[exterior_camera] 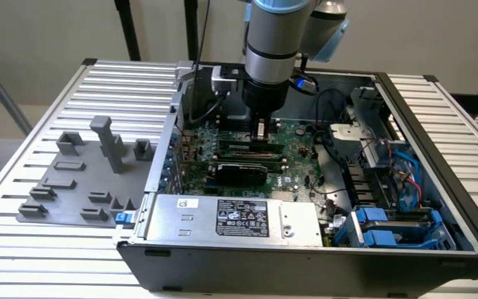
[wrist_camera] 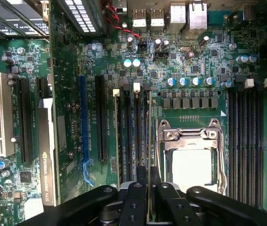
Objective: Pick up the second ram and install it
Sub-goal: 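Insert the second ram into the second slot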
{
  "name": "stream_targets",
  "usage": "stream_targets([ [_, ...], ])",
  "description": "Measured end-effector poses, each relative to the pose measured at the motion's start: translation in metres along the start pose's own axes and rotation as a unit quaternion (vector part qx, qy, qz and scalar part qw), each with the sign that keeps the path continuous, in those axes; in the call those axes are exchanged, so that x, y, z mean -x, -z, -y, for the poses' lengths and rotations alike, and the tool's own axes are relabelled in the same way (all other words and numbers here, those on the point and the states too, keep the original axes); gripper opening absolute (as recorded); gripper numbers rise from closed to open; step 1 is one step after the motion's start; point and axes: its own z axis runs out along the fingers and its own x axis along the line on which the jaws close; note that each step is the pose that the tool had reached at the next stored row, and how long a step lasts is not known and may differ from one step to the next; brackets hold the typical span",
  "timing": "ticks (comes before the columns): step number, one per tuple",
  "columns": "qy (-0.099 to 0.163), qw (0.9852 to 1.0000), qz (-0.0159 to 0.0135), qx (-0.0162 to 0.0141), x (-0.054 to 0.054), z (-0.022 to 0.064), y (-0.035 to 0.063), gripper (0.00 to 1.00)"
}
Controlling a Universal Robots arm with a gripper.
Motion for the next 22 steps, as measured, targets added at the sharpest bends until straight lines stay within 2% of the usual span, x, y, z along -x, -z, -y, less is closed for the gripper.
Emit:
stream_targets([
  [11, 0.009, 1.0, -0.0008, 0.0002, -0.0001, 0.0, -0.0022, 0.14],
  [22, 0.017, 0.9998, -0.005, 0.0001, -0.0017, 0.0002, -0.0052, 0.14],
])
